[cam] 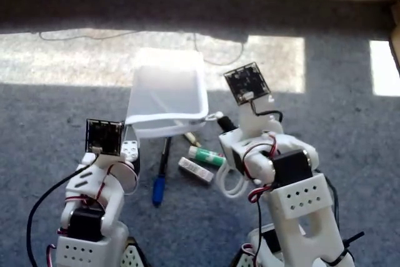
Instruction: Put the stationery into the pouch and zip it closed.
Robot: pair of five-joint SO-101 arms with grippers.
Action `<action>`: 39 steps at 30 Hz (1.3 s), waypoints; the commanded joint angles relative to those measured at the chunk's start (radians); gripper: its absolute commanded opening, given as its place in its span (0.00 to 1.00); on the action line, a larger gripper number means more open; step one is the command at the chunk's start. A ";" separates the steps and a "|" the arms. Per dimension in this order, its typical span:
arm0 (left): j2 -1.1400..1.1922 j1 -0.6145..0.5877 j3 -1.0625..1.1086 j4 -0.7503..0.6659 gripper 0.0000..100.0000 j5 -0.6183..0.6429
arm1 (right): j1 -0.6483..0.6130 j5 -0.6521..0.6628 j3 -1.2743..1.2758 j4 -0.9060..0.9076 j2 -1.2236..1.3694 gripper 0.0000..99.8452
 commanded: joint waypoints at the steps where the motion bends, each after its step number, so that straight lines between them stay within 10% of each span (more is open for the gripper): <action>1: -0.005 0.018 -0.140 0.118 0.01 0.003 | -0.002 0.005 -0.018 0.002 -0.041 0.08; 23: 0.015 0.073 -0.358 0.258 0.01 0.006 | -0.004 0.003 -0.070 0.107 -0.114 0.16; 39: 0.650 -0.007 -0.955 0.356 0.01 0.058 | 0.068 0.003 0.042 -0.044 -0.166 0.16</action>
